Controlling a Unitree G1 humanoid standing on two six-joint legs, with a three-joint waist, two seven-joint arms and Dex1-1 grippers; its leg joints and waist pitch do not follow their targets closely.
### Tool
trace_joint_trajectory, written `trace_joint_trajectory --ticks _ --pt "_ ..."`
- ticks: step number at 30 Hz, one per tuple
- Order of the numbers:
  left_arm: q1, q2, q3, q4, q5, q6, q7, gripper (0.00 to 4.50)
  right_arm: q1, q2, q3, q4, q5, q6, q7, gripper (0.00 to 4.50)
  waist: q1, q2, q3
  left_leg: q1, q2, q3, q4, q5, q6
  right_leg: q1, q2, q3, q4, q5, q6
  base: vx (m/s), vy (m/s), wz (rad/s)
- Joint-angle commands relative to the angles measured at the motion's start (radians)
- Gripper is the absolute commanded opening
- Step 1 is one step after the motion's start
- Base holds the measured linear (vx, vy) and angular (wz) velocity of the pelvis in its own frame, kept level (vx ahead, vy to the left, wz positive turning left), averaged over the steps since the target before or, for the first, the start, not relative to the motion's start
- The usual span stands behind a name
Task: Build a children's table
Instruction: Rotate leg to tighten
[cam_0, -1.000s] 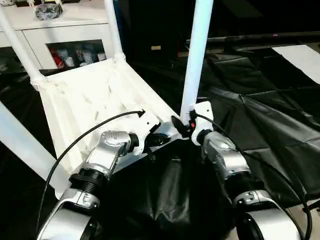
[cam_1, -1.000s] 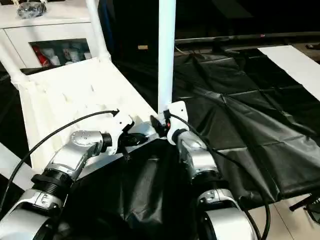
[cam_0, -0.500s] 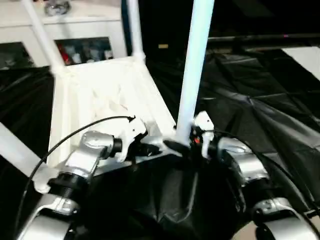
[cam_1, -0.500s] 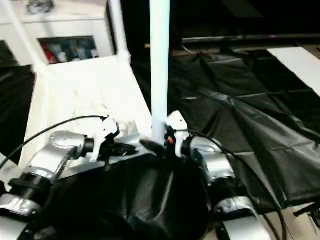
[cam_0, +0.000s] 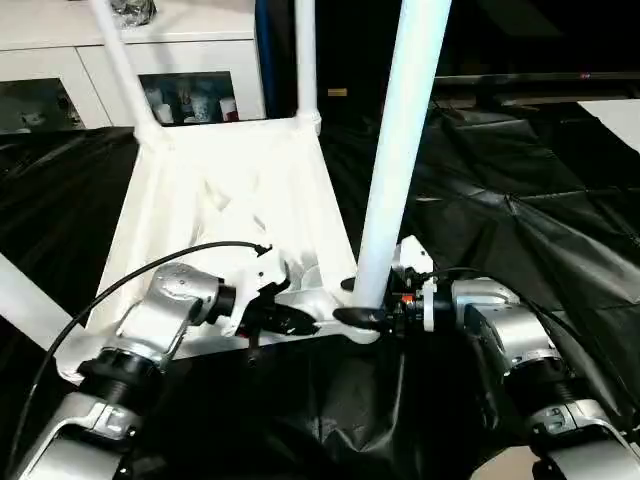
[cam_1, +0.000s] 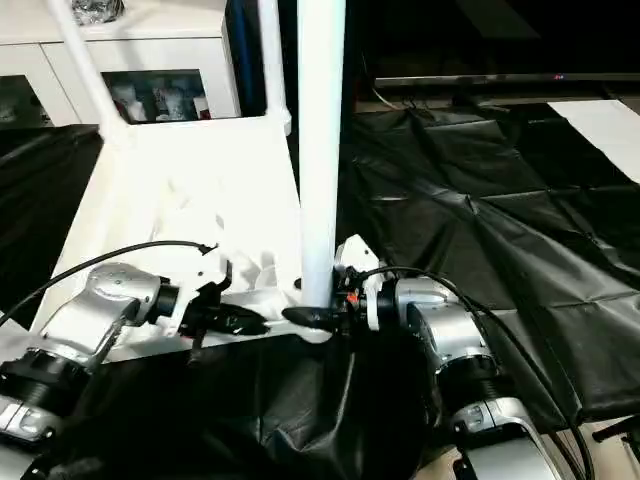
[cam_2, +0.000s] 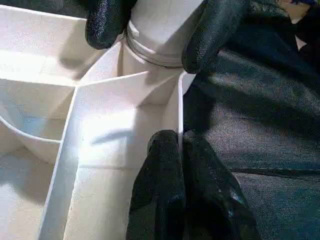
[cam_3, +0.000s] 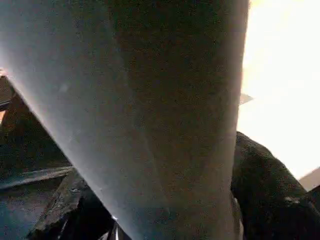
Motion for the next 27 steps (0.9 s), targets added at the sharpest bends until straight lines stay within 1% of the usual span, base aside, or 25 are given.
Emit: trace_joint_trajectory --ticks 1,2,4,5,6,7,8,9,10,11,12,13,14,15,16,17,18,19,20,22,23,24,25,26,27 --pt "-0.003 -0.038 -0.033 -0.042 -0.035 -0.007 -0.025 0.0 0.018 0.031 0.036 -0.006 -0.002 0.027 -0.016 2.67 -0.006 -0.009 -0.061 0.037 0.095 -0.043 -0.078 -0.238 0.015 0.024 -0.103 0.057 -0.071 -0.186 -0.223 0.0 0.0 0.0" --pt "-0.013 -0.064 -0.017 -0.017 -0.024 -0.016 0.031 0.0 0.022 0.056 0.017 0.005 -0.003 0.025 -0.075 2.63 -0.006 -0.01 -0.06 0.035 0.094 -0.043 -0.078 -0.238 0.016 0.024 -0.104 0.058 -0.073 -0.195 -0.219 0.0 0.0 0.0" --pt "-0.02 -0.081 -0.007 -0.001 -0.018 -0.021 0.066 0.0 0.022 0.07 0.005 0.015 -0.005 0.025 -0.113 2.61 -0.008 -0.009 -0.058 0.038 0.094 -0.045 -0.079 -0.256 0.005 0.021 -0.106 0.059 -0.076 -0.222 -0.216 0.0 0.0 0.0" --pt "-0.035 -0.104 0.009 0.023 -0.008 -0.028 0.123 0.0 0.014 0.094 -0.011 0.043 -0.019 0.016 -0.193 2.6 -0.009 -0.01 -0.058 0.039 0.094 -0.045 -0.08 -0.262 0.001 0.02 -0.106 0.059 -0.079 -0.236 -0.214 0.0 0.0 0.0" --pt "-0.056 -0.133 0.024 0.05 0.0 -0.027 0.184 0.0 0.001 0.127 -0.033 0.084 -0.035 0.009 -0.299 2.59 -0.016 -0.011 -0.052 0.043 0.09 -0.048 -0.082 -0.312 -0.026 0.015 -0.112 0.061 -0.088 -0.318 -0.205 0.0 0.0 0.0" --pt "-0.063 -0.142 0.027 0.057 0.002 -0.027 0.203 0.0 -0.004 0.138 -0.041 0.098 -0.039 0.01 -0.337 2.59 -0.018 -0.012 -0.051 0.043 0.089 -0.051 -0.082 -0.324 -0.035 0.018 -0.114 0.061 -0.09 -0.347 -0.198 0.0 0.0 0.0" --pt "-0.087 -0.174 0.034 0.087 0.015 -0.031 0.27 0.0 -0.025 0.179 -0.068 0.15 -0.048 0.01 -0.457 2.58 -0.027 -0.011 -0.049 0.042 0.088 -0.055 -0.085 -0.348 -0.049 0.017 -0.114 0.06 -0.093 -0.394 -0.182 0.0 0.0 0.0" --pt "-0.089 -0.176 0.035 0.089 0.016 -0.032 0.275 0.0 -0.026 0.182 -0.07 0.153 -0.048 0.01 -0.465 2.57 -0.033 -0.012 -0.046 0.042 0.088 -0.057 -0.087 -0.366 -0.055 0.015 -0.114 0.059 -0.097 -0.421 -0.174 0.0 0.0 0.0" --pt "-0.093 -0.182 0.035 0.095 0.019 -0.032 0.286 0.0 -0.03 0.19 -0.074 0.162 -0.049 0.009 -0.484 2.56 -0.037 -0.01 -0.048 0.041 0.087 -0.062 -0.089 -0.387 -0.063 0.02 -0.115 0.056 -0.098 -0.45 -0.156 0.0 0.0 0.0" --pt "-0.104 -0.2 0.033 0.11 0.03 -0.033 0.32 0.0 -0.038 0.213 -0.082 0.18 -0.058 0.001 -0.543 2.56 -0.039 -0.007 -0.049 0.038 0.087 -0.063 -0.09 -0.385 -0.062 0.022 -0.116 0.056 -0.099 -0.447 -0.151 0.0 0.0 0.0" --pt "-0.112 -0.214 0.034 0.121 0.037 -0.026 0.348 0.0 -0.047 0.228 -0.087 0.195 -0.066 0.001 -0.593 2.56 -0.044 -0.009 -0.048 0.036 0.087 -0.063 -0.093 -0.393 -0.065 0.02 -0.113 0.055 -0.1 -0.44 -0.143 0.0 0.0 0.0" --pt "-0.124 -0.235 0.036 0.138 0.047 -0.029 0.388 0.0 -0.064 0.252 -0.101 0.223 -0.075 -0.003 -0.676 2.56 -0.048 -0.001 -0.048 0.041 0.087 -0.065 -0.093 -0.41 -0.072 0.015 -0.114 0.056 -0.099 -0.438 -0.147 0.0 0.0 0.0" --pt "-0.138 -0.263 0.046 0.158 0.054 -0.032 0.436 0.0 -0.086 0.279 -0.126 0.257 -0.08 -0.006 -0.778 2.56 -0.058 -0.003 -0.046 0.047 0.084 -0.062 -0.093 -0.438 -0.081 0.008 -0.11 0.056 -0.104 -0.442 -0.152 0.0 0.0 0.0" --pt "-0.144 -0.275 0.053 0.166 0.056 -0.032 0.457 0.0 -0.096 0.292 -0.14 0.274 -0.079 -0.007 -0.824 2.56 -0.061 -0.004 -0.047 0.05 0.083 -0.063 -0.091 -0.447 -0.085 0.007 -0.11 0.056 -0.104 -0.446 -0.154 0.0 0.0 0.0" --pt "-0.144 -0.275 0.053 0.166 0.056 -0.032 0.457 0.0 -0.096 0.292 -0.14 0.274 -0.079 -0.007 -0.824 2.56 -0.062 -0.005 -0.048 0.049 0.082 -0.063 -0.089 -0.453 -0.08 0.009 -0.112 0.057 -0.107 -0.453 -0.151 0.0 0.0 0.0" --pt "-0.153 -0.293 0.055 0.171 0.056 -0.043 0.472 0.0 -0.106 0.312 -0.138 0.287 -0.086 -0.053 -0.825 2.56 -0.061 -0.001 -0.047 0.048 0.082 -0.062 -0.087 -0.451 -0.073 0.007 -0.116 0.058 -0.111 -0.456 -0.149 0.0 0.0 0.0" --pt "-0.155 -0.297 0.055 0.172 0.055 -0.047 0.473 0.0 -0.108 0.318 -0.135 0.29 -0.089 -0.068 -0.819 2.9 -0.06 -0.003 -0.048 0.046 0.081 -0.061 -0.086 -0.444 -0.068 0.009 -0.115 0.058 -0.111 -0.448 -0.147 0.0 0.0 0.0" --pt "-0.157 -0.301 0.055 0.172 0.052 -0.048 0.468 0.0 -0.111 0.323 -0.132 0.291 -0.094 -0.076 -0.811 3.1 -0.059 0.002 -0.05 0.046 0.082 -0.06 -0.087 -0.429 -0.059 0.01 -0.112 0.059 -0.109 -0.416 -0.15 0.0 0.0 0.0" --pt "-0.158 -0.303 0.054 0.171 0.05 -0.047 0.462 0.0 -0.112 0.326 -0.13 0.291 -0.098 -0.078 -0.806 3.24 -0.059 0.0 -0.05 0.044 0.083 -0.058 -0.089 -0.412 -0.05 0.012 -0.108 0.059 -0.104 -0.376 -0.16 0.0 0.0 0.0" --pt "-0.153 -0.295 0.047 0.158 0.04 -0.057 0.425 0.0 -0.108 0.329 -0.136 0.269 -0.064 -0.074 -0.74 3.32 -0.058 0.004 -0.051 0.043 0.083 -0.056 -0.089 -0.4 -0.042 0.014 -0.106 0.058 -0.099 -0.33 -0.175 0.0 0.0 0.0" --pt "-0.151 -0.291 0.045 0.153 0.036 -0.061 0.411 0.0 -0.107 0.327 -0.139 0.262 -0.055 -0.072 -0.721 3.32 -0.058 0.003 -0.051 0.042 0.084 -0.056 -0.089 -0.4 -0.038 0.016 -0.106 0.058 -0.099 -0.324 -0.178 0.0 0.0 0.0" --pt "-0.144 -0.281 0.042 0.141 0.03 -0.065 0.388 0.0 -0.102 0.316 -0.13 0.248 -0.056 -0.07 -0.694 3.59 -0.058 0.004 -0.053 0.041 0.085 -0.055 -0.09 -0.389 -0.036 0.017 -0.106 0.058 -0.095 -0.299 -0.186 0.0 0.0 0.0" --pt "-0.142 -0.277 0.041 0.138 0.027 -0.068 0.381 0.0 -0.101 0.312 -0.126 0.246 -0.058 -0.072 -0.686 3.68 -0.056 0.005 -0.054 0.04 0.084 -0.054 -0.089 -0.38 -0.031 0.019 -0.106 0.058 -0.094 -0.281 -0.192 0.0 0.0 0.0" --pt "-0.133 -0.264 0.039 0.124 0.017 -0.069 0.351 0.0 -0.097 0.293 -0.111 0.233 -0.064 -0.08 -0.65 3.68 -0.058 0.005 -0.055 0.035 0.084 -0.054 -0.089 -0.364 -0.024 0.025 -0.105 0.057 -0.089 -0.258 -0.197 0.0 0.0 0.0" --pt "-0.11 -0.239 0.034 0.095 -0.004 -0.075 0.283 0.0 -0.087 0.255 -0.079 0.215 -0.072 -0.097 -0.573 3.68 -0.057 0.004 -0.056 0.034 0.084 -0.054 -0.088 -0.355 -0.02 0.027 -0.105 0.056 -0.088 -0.246 -0.2 0.0 0.0 0.0"
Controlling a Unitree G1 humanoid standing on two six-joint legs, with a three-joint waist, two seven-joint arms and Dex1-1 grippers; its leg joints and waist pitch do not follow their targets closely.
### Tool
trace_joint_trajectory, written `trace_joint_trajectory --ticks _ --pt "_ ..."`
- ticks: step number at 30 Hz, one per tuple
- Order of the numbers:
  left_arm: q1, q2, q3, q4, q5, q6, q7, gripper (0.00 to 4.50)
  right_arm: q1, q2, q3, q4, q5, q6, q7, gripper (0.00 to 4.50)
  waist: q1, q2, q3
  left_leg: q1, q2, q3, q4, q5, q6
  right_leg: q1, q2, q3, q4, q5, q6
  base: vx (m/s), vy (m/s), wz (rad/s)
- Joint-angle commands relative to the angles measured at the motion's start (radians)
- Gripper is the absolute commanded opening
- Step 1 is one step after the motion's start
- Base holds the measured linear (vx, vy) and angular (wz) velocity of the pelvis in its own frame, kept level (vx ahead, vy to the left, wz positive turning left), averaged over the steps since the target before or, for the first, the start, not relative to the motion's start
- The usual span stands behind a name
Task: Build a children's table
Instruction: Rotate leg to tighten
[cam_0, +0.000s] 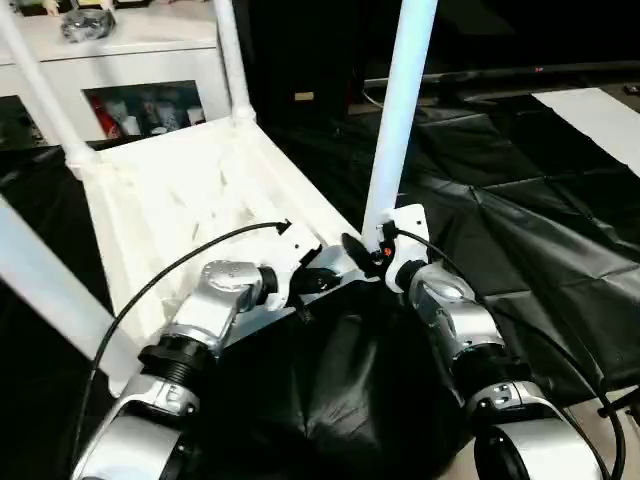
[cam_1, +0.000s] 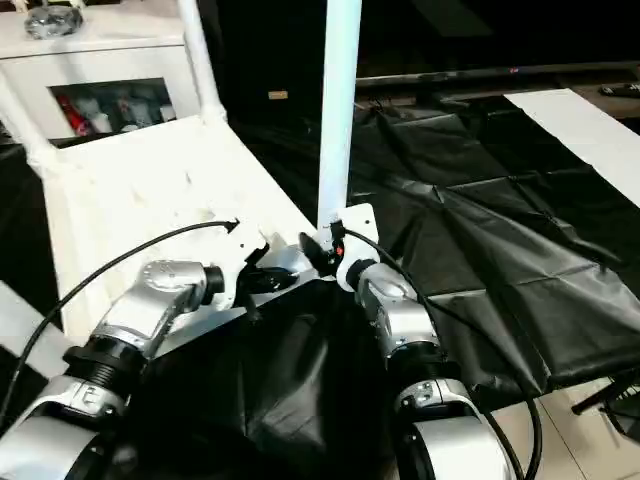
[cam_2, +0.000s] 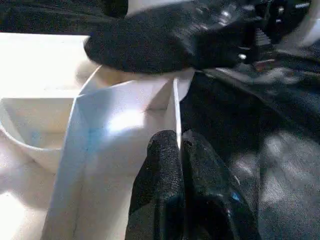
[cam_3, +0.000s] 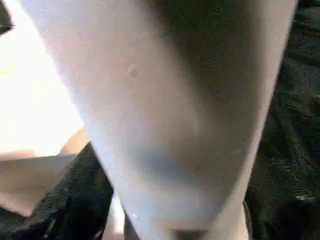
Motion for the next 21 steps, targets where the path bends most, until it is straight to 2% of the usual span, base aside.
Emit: trace_joint_trajectory --ticks 1,2,3,5,6,7,8,11,12,14,16,21 --pt "-0.004 -0.025 -0.047 -0.098 -0.073 -0.054 -0.131 0.0 0.022 0.023 0.12 -0.008 -0.001 0.009 0.159 3.68 0.006 0.001 -0.061 0.021 0.087 -0.052 -0.083 -0.329 -0.007 0.03 -0.098 0.059 -0.084 -0.212 -0.209 0.0 0.0 0.0" --pt "0.01 -0.009 -0.054 -0.116 -0.084 -0.046 -0.17 0.0 0.027 -0.004 0.146 -0.009 -0.029 -0.025 0.192 3.68 0.008 0.004 -0.063 0.021 0.089 -0.048 -0.08 -0.291 0.006 0.029 -0.097 0.06 -0.079 -0.156 -0.224 0.0 0.0 0.0" --pt "0.011 -0.006 -0.055 -0.118 -0.085 -0.046 -0.176 0.0 0.028 -0.008 0.149 -0.01 -0.031 -0.028 0.199 3.68 0.01 0.004 -0.065 0.02 0.09 -0.048 -0.078 -0.272 0.011 0.031 -0.096 0.058 -0.074 -0.126 -0.233 0.0 0.0 0.0" --pt "0.029 0.022 -0.068 -0.136 -0.09 -0.044 -0.224 0.0 0.043 -0.045 0.168 -0.031 -0.027 -0.033 0.288 3.68 0.014 0.003 -0.067 0.018 0.088 -0.042 -0.07 -0.214 0.048 0.035 -0.093 0.055 -0.066 -0.046 -0.259 0.0 0.0 0.0" --pt "0.034 0.035 -0.072 -0.141 -0.091 -0.041 -0.243 0.0 0.049 -0.062 0.17 -0.047 -0.015 -0.024 0.334 3.68 0.015 0.004 -0.066 0.017 0.089 -0.042 -0.071 -0.208 0.054 0.035 -0.093 0.054 -0.065 -0.042 -0.262 0.0 0.0 0.0" --pt "0.039 0.047 -0.074 -0.145 -0.092 -0.041 -0.262 0.0 0.055 -0.079 0.171 -0.065 -0.005 -0.014 0.377 3.68 0.018 0.0 -0.065 0.019 0.091 -0.041 -0.07 -0.211 0.06 0.035 -0.093 0.053 -0.066 -0.055 -0.264 0.0 0.0 0.0" --pt "0.043 0.058 -0.076 -0.147 -0.094 -0.04 -0.28 0.0 0.061 -0.096 0.172 -0.083 0.006 -0.003 0.421 3.68 0.023 0.002 -0.066 0.018 0.092 -0.042 -0.07 -0.211 0.063 0.037 -0.093 0.053 -0.065 -0.07 -0.261 0.0 0.0 0.0" --pt "0.049 0.084 -0.079 -0.153 -0.098 -0.041 -0.317 0.0 0.071 -0.129 0.177 -0.119 0.025 0.021 0.504 3.68 0.033 0.001 -0.062 0.023 0.094 -0.041 -0.072 -0.24 0.055 0.03 -0.092 0.054 -0.07 -0.127 -0.255 0.0 0.0 0.0" --pt "0.055 0.104 -0.081 -0.162 -0.104 -0.038 -0.344 0.0 0.076 -0.154 0.183 -0.138 0.041 0.037 0.563 3.68 0.038 -0.003 -0.06 0.026 0.095 -0.04 -0.074 -0.259 0.047 0.028 -0.094 0.056 -0.074 -0.164 -0.248 0.0 0.0 0.0" --pt "0.057 0.115 -0.082 -0.168 -0.106 -0.033 -0.358 0.0 0.077 -0.167 0.19 -0.141 0.045 0.039 0.59 3.68 0.041 -0.004 -0.059 0.027 0.096 -0.041 -0.076 -0.274 0.028 0.025 -0.095 0.057 -0.075 -0.205 -0.238 0.0 0.0 0.0" --pt "0.066 0.147 -0.092 -0.184 -0.107 -0.021 -0.401 0.0 0.073 -0.189 0.197 -0.137 0.052 0.047 0.638 3.42 0.044 -0.008 -0.059 0.026 0.096 -0.042 -0.077 -0.27 0.024 0.026 -0.097 0.058 -0.076 -0.215 -0.233 0.0 0.0 0.0" --pt "0.074 0.17 -0.099 -0.201 -0.113 -0.003 -0.446 0.0 0.074 -0.198 0.199 -0.152 0.059 0.072 0.685 3.11 0.05 -0.006 -0.063 0.025 0.095 -0.041 -0.075 -0.236 0.027 0.026 -0.096 0.057 -0.07 -0.171 -0.237 0.0 0.0 0.0"
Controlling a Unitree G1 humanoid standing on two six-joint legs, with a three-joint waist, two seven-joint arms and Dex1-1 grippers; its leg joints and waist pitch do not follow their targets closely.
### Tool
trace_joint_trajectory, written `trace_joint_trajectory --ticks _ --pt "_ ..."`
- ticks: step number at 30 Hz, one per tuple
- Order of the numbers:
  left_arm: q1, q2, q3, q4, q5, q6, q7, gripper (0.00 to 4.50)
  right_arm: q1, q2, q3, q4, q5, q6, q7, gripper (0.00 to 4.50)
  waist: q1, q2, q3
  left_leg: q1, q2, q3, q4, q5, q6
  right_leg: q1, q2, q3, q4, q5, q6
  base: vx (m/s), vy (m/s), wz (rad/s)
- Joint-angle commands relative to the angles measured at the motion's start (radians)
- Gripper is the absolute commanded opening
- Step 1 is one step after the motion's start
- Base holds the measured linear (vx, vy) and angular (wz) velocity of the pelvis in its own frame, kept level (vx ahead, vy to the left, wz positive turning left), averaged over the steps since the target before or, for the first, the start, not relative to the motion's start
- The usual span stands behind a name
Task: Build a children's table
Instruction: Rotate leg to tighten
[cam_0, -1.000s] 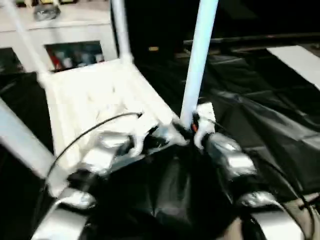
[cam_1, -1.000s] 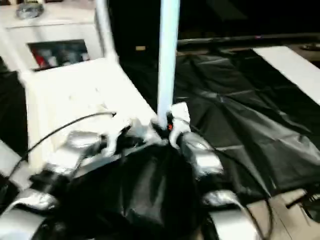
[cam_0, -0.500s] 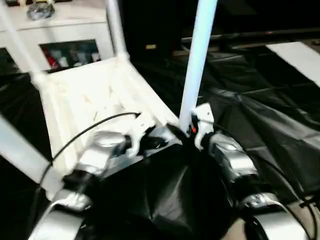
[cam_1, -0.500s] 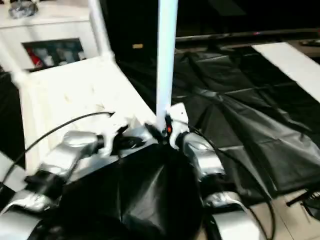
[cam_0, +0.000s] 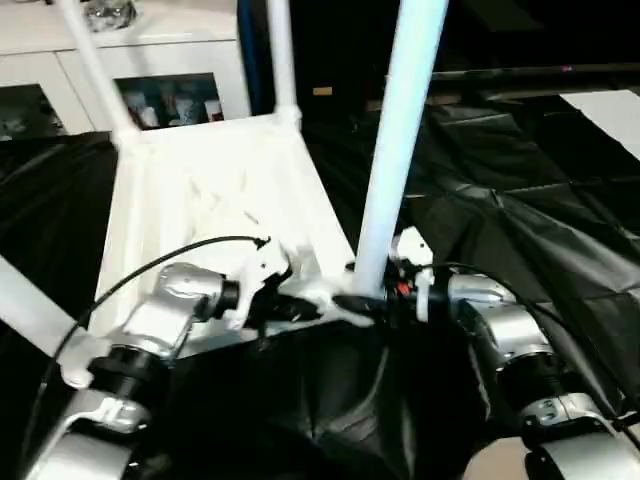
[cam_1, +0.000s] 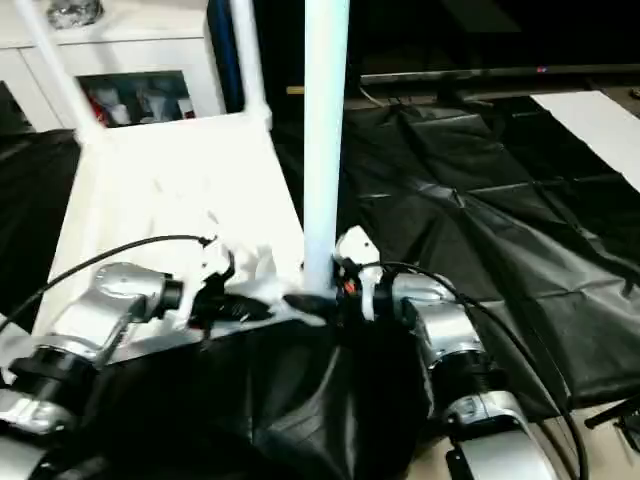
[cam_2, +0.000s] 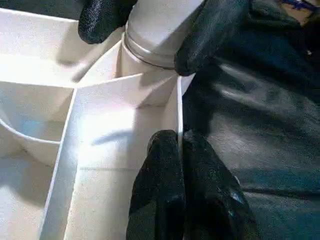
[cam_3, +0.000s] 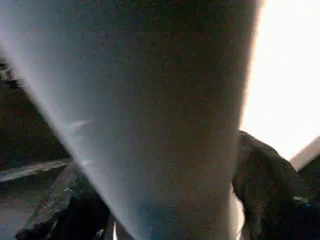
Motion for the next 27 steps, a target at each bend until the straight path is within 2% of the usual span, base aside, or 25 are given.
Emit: trace_joint_trajectory --ticks 1,4,10,13,15,16,17,18,19,20,21,23,24,26,27 --pt "-0.006 -0.019 -0.037 -0.071 -0.045 0.001 -0.073 0.0 0.007 0.007 0.029 -0.015 -0.005 0.02 0.018 3.01 -0.005 -0.005 -0.065 0.032 0.094 -0.041 -0.074 -0.227 0.033 0.03 -0.096 0.058 -0.068 -0.158 -0.245 0.0 0.0 0.0" --pt "-0.004 -0.01 -0.046 -0.08 -0.051 0.011 -0.092 0.0 0.016 0.002 0.044 -0.039 0.0 0.048 0.044 2.75 -0.002 -0.007 -0.064 0.031 0.093 -0.041 -0.074 -0.217 0.036 0.031 -0.096 0.058 -0.069 -0.157 -0.242 0.0 0.0 0.0" --pt "-0.017 -0.03 -0.036 -0.062 -0.042 0.006 -0.046 0.0 0.033 0.011 0.055 -0.053 0.001 0.077 0.033 2.64 0.0 -0.006 -0.064 0.032 0.093 -0.041 -0.074 -0.224 0.029 0.029 -0.095 0.058 -0.07 -0.177 -0.237 0.0 0.0 0.0" --pt "-0.051 -0.085 -0.006 -0.007 -0.017 -0.001 0.078 0.0 0.029 0.057 0.032 -0.01 -0.029 0.081 -0.113 2.64 -0.002 -0.007 -0.061 0.035 0.091 -0.043 -0.074 -0.257 0.007 0.027 -0.101 0.061 -0.079 -0.234 -0.229 0.0 0.0 0.0" --pt "-0.076 -0.129 0.014 0.024 -0.01 -0.004 0.161 0.0 0.007 0.111 -0.01 0.057 -0.047 0.076 -0.291 2.63 -0.008 -0.007 -0.057 0.036 0.09 -0.047 -0.079 -0.283 -0.012 0.026 -0.103 0.061 -0.084 -0.289 -0.216 0.0 0.0 0.0" --pt "-0.077 -0.131 0.014 0.025 -0.009 -0.004 0.164 0.0 0.007 0.113 -0.011 0.058 -0.047 0.076 -0.295 2.63 -0.014 -0.006 -0.055 0.037 0.088 -0.051 -0.081 -0.313 -0.027 0.028 -0.104 0.06 -0.088 -0.341 -0.203 0.0 0.0 0.0" --pt "-0.09 -0.155 0.018 0.044 0.003 -0.006 0.214 0.0 -0.005 0.143 -0.031 0.092 -0.053 0.077 -0.387 2.63 -0.018 -0.005 -0.057 0.039 0.089 -0.053 -0.082 -0.323 -0.034 0.027 -0.106 0.062 -0.091 -0.359 -0.193 0.0 0.0 0.0" --pt "-0.096 -0.165 0.019 0.053 0.01 -0.007 0.236 0.0 -0.01 0.156 -0.039 0.106 -0.056 0.081 -0.428 2.63 -0.027 -0.007 -0.054 0.039 0.088 -0.054 -0.083 -0.337 -0.041 0.025 -0.105 0.062 -0.093 -0.369 -0.19 0.0 0.0 0.0" --pt "-0.105 -0.18 0.019 0.069 0.022 -0.009 0.271 0.0 -0.018 0.177 -0.044 0.126 -0.066 0.082 -0.49 2.62 -0.03 -0.003 -0.055 0.038 0.088 -0.056 -0.084 -0.34 -0.042 0.027 -0.105 0.062 -0.093 -0.372 -0.187 0.0 0.0 0.0" --pt "-0.116 -0.2 0.023 0.087 0.034 -0.009 0.319 0.0 -0.031 0.202 -0.056 0.152 -0.073 0.083 -0.569 2.61 -0.038 -0.004 -0.054 0.033 0.087 -0.057 -0.086 -0.342 -0.045 0.029 -0.103 0.06 -0.092 -0.368 -0.183 0.0 0.0 0.0" --pt "-0.122 -0.212 0.027 0.099 0.041 -0.01 0.35 0.0 -0.039 0.216 -0.064 0.167 -0.077 0.083 -0.616 2.6 -0.044 -0.005 -0.054 0.037 0.085 -0.056 -0.086 -0.352 -0.05 0.023 -0.101 0.061 -0.095 -0.371 -0.183 0.0 0.0 0.0" --pt "-0.134 -0.246 0.039 0.12 0.052 -0.011 0.418 0.0 -0.063 0.255 -0.093 0.209 -0.08 0.081 -0.747 2.6 -0.048 -0.004 -0.056 0.042 0.083 -0.055 -0.081 -0.356 -0.049 0.022 -0.104 0.062 -0.097 -0.371 -0.188 0.0 0.0 0.0" --pt "-0.139 -0.27 0.046 0.128 0.059 -0.013 0.464 0.0 -0.077 0.277 -0.091 0.232 -0.102 0.058 -0.805 2.6 -0.055 -0.006 -0.055 0.037 0.081 -0.056 -0.082 -0.35 -0.046 0.025 -0.102 0.061 -0.099 -0.375 -0.187 0.0 0.0 0.0" --pt "-0.14 -0.275 0.047 0.13 0.061 -0.014 0.475 0.0 -0.08 0.282 -0.089 0.239 -0.111 0.049 -0.815 2.6 -0.056 -0.006 -0.056 0.036 0.081 -0.052 -0.08 -0.342 -0.032 0.024 -0.101 0.062 -0.101 -0.363 -0.183 0.0 0.0 0.0" --pt "-0.135 -0.286 0.041 0.117 0.056 -0.017 0.464 0.0 -0.08 0.291 -0.088 0.229 -0.104 0.007 -0.779 2.6 -0.055 -0.009 -0.057 0.033 0.081 -0.052 -0.08 -0.328 -0.02 0.027 -0.101 0.062 -0.098 -0.342 -0.183 0.0 0.0 0.0"
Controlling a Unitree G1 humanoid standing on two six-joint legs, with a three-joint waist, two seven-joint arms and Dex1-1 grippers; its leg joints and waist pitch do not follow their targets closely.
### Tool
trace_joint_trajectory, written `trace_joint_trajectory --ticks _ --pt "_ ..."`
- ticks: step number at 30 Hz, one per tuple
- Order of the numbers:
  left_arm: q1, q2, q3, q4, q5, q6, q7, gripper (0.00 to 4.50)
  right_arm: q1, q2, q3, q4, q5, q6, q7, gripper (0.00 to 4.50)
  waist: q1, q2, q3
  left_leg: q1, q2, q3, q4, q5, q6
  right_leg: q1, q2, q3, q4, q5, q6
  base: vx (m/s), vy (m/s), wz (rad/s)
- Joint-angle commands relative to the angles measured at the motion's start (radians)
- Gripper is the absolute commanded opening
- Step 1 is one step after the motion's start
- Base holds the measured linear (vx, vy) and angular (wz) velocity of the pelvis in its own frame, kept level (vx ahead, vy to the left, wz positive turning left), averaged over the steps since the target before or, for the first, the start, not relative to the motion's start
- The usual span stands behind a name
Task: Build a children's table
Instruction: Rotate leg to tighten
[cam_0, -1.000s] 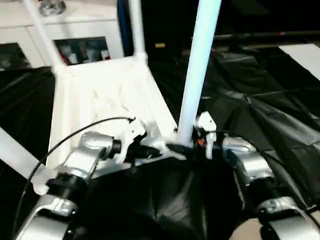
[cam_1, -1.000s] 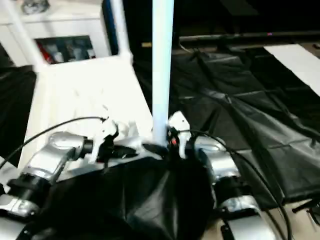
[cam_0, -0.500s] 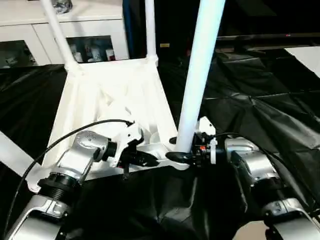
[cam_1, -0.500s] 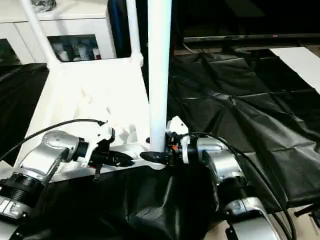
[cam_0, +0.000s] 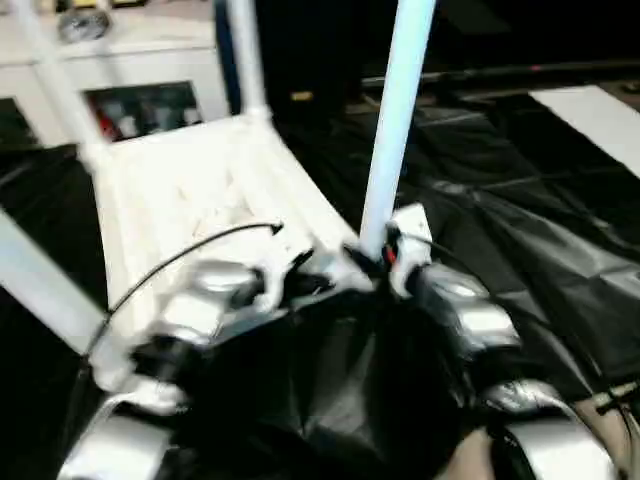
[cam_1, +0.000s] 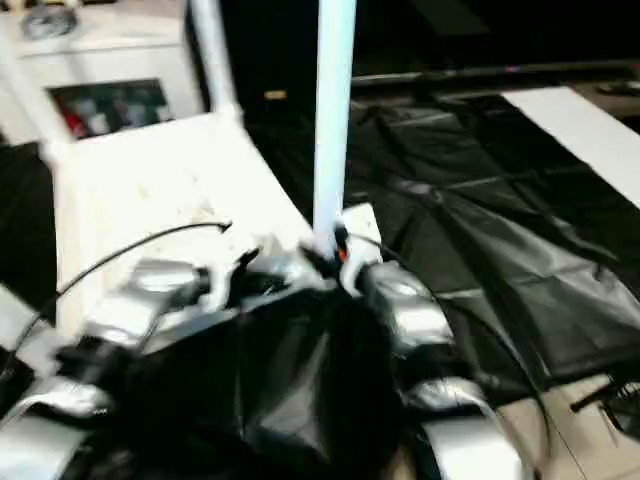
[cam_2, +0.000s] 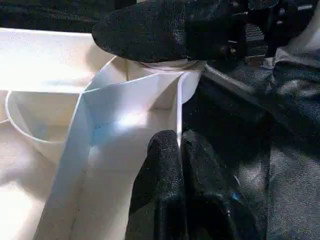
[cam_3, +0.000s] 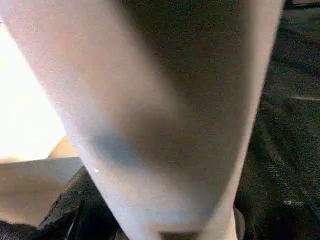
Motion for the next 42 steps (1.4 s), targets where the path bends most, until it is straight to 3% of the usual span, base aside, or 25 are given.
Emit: trace_joint_trajectory --ticks 1,3,5,7,9,13,18,21,23,32,37,39,41,42 --pt "-0.045 -0.061 -0.028 -0.029 -0.022 -0.033 0.002 0.0 0.019 0.075 0.074 0.06 -0.032 0.027 0.045 2.6 0.003 -0.01 -0.056 0.021 0.082 -0.051 -0.079 -0.32 -0.013 0.025 -0.101 0.061 -0.098 -0.33 -0.185 0.0 0.0 0.0" --pt "-0.041 -0.062 -0.034 -0.037 -0.024 -0.036 -0.007 0.0 0.022 0.077 0.073 0.047 -0.024 0.009 0.078 2.6 0.003 -0.008 -0.057 0.02 0.083 -0.049 -0.079 -0.297 0.002 0.026 -0.098 0.061 -0.094 -0.284 -0.196 0.0 0.0 0.0" --pt "-0.03 -0.055 -0.04 -0.058 -0.03 -0.034 -0.035 0.0 0.039 0.071 0.087 0.008 -0.008 -0.001 0.176 3.14 0.005 -0.008 -0.058 0.02 0.084 -0.048 -0.077 -0.291 0.009 0.027 -0.099 0.061 -0.093 -0.271 -0.199 0.0 0.0 0.0" --pt "-0.023 -0.04 -0.043 -0.069 -0.038 -0.038 -0.069 0.0 0.054 0.058 0.106 -0.02 0.003 0.006 0.252 3.3 0.006 -0.006 -0.059 0.019 0.085 -0.049 -0.079 -0.277 0.014 0.029 -0.096 0.059 -0.088 -0.239 -0.207 0.0 0.0 0.0" --pt "-0.015 -0.019 -0.048 -0.08 -0.047 -0.047 -0.111 0.0 0.07 0.033 0.14 -0.048 0.008 0.006 0.338 3.47 0.009 -0.008 -0.064 0.014 0.085 -0.046 -0.074 -0.229 0.045 0.036 -0.095 0.058 -0.077 -0.141 -0.23 0.0 0.0 0.0" --pt "0.017 0.036 -0.059 -0.125 -0.084 -0.062 -0.242 0.0 0.092 -0.033 0.185 -0.1 0.026 -0.006 0.489 3.62 0.012 -0.008 -0.063 0.013 0.086 -0.042 -0.069 -0.218 0.064 0.038 -0.095 0.055 -0.076 -0.133 -0.25 0.0 0.0 0.0" --pt "0.037 0.075 -0.072 -0.158 -0.106 -0.057 -0.334 0.0 0.11 -0.087 0.209 -0.149 0.039 0.003 0.615 3.62 0.021 -0.002 -0.059 0.022 0.094 -0.042 -0.075 -0.261 0.041 0.027 -0.092 0.057 -0.081 -0.204 -0.243 0.0 0.0 0.0" --pt "0.053 0.113 -0.085 -0.185 -0.114 -0.043 -0.406 0.0 0.123 -0.129 0.225 -0.19 0.047 0.025 0.721 3.62 0.029 -0.006 -0.059 0.022 0.093 -0.044 -0.077 -0.28 0.03 0.031 -0.092 0.056 -0.079 -0.226 -0.235 0.0 0.0 0.0" --pt "0.066 0.148 -0.097 -0.205 -0.12 -0.03 -0.457 0.0 0.131 -0.157 0.237 -0.213 0.052 0.045 0.792 3.62 0.037 -0.015 -0.059 0.021 0.094 -0.041 -0.077 -0.265 0.035 0.028 -0.095 0.059 -0.079 -0.225 -0.232 0.0 0.0 0.0" --pt "0.104 0.222 -0.112 -0.251 -0.121 0.0 -0.544 0.0 0.144 -0.192 0.271 -0.243 0.058 0.089 0.881 2.84 0.047 -0.017 -0.058 0.024 0.095 -0.042 -0.079 -0.257 0.016 0.025 -0.097 0.06 -0.076 -0.231 -0.231 0.0 0.0 0.0" --pt "0.111 0.225 -0.113 -0.266 -0.126 0.008 -0.545 0.0 0.164 -0.187 0.279 -0.273 0.061 0.113 0.898 2.64 0.047 -0.02 -0.058 0.023 0.092 -0.041 -0.077 -0.243 0.02 0.025 -0.097 0.06 -0.077 -0.23 -0.227 0.0 0.0 0.0" --pt "0.102 0.196 -0.095 -0.249 -0.117 0.0 -0.481 0.0 0.167 -0.154 0.254 -0.259 0.052 0.116 0.821 2.63 0.046 -0.021 -0.057 0.023 0.092 -0.042 -0.077 -0.247 0.019 0.024 -0.098 0.06 -0.078 -0.243 -0.224 0.0 0.0 0.0" --pt "0.091 0.17 -0.079 -0.226 -0.106 -0.013 -0.422 0.0 0.16 -0.123 0.231 -0.23 0.039 0.102 0.733 2.61 0.045 -0.023 -0.055 0.024 0.092 -0.043 -0.079 -0.261 0.013 0.023 -0.098 0.06 -0.081 -0.27 -0.219 0.0 0.0 0.0" --pt "0.082 0.153 -0.068 -0.212 -0.098 -0.02 -0.383 0.0 0.154 -0.103 0.217 -0.21 0.032 0.092 0.672 2.61 0.039 -0.025 -0.049 0.028 0.09 -0.045 -0.08 -0.303 -0.009 0.016 -0.102 0.063 -0.089 -0.339 -0.209 0.0 0.0 0.0"
